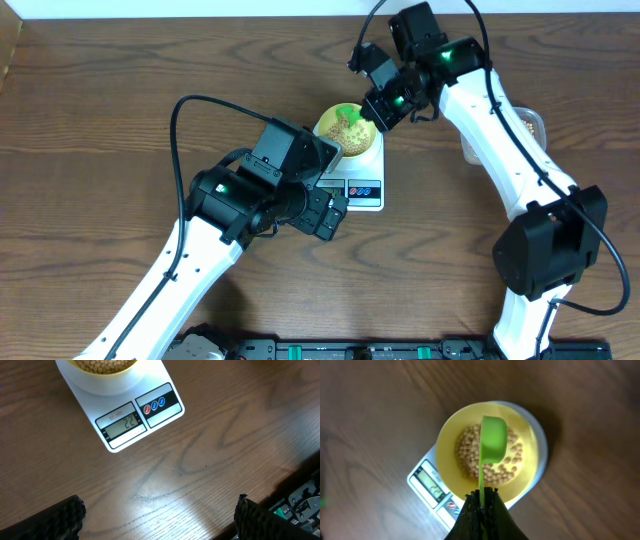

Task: Scoop item into bowl and weigh 50g on scale
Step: 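Tip the scoop to pour soybeans into the yellow bowl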

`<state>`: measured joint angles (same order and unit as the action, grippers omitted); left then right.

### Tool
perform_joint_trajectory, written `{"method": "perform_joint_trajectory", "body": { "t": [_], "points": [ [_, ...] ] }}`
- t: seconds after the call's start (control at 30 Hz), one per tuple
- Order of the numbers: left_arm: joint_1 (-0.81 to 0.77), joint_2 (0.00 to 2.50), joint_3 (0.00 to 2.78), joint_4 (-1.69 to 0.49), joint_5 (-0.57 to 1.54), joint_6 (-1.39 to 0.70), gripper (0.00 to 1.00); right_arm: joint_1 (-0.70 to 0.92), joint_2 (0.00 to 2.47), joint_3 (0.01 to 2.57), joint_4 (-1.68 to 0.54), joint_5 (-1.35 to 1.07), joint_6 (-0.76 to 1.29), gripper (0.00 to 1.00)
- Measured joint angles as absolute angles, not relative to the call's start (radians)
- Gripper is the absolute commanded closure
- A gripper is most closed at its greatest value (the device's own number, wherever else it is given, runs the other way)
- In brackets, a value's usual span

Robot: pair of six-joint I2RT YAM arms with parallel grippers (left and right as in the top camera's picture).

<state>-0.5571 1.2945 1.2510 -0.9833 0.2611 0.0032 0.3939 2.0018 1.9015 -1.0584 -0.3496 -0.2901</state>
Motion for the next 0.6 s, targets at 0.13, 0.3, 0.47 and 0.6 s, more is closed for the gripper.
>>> {"method": "perform_joint_trajectory", "body": {
  "t": [0.13, 0.3, 0.47, 0.6],
  "points": [
    [-0.557, 1.295, 1.251, -0.983, 0.261, 0.003, 0.02, 0.405, 2.002, 1.914, -1.071, -0.303, -0.311, 0.99],
    [-0.557, 1.295, 1.251, -0.983, 0.261, 0.003, 0.02, 0.427, 2.002, 1.916, -1.087, -0.247, -0.336, 0.99],
    [-0.557, 1.295, 1.251, -0.983, 0.261, 0.003, 0.02, 0.459, 2.002, 1.932, -1.104, -0.179, -0.363, 0.99],
    [-0.557, 1.295, 1.251, -0.983, 0.261, 0.003, 0.02, 0.481, 2.002, 1.956, -1.125, -0.137, -0.379, 0.99]
  ]
}}
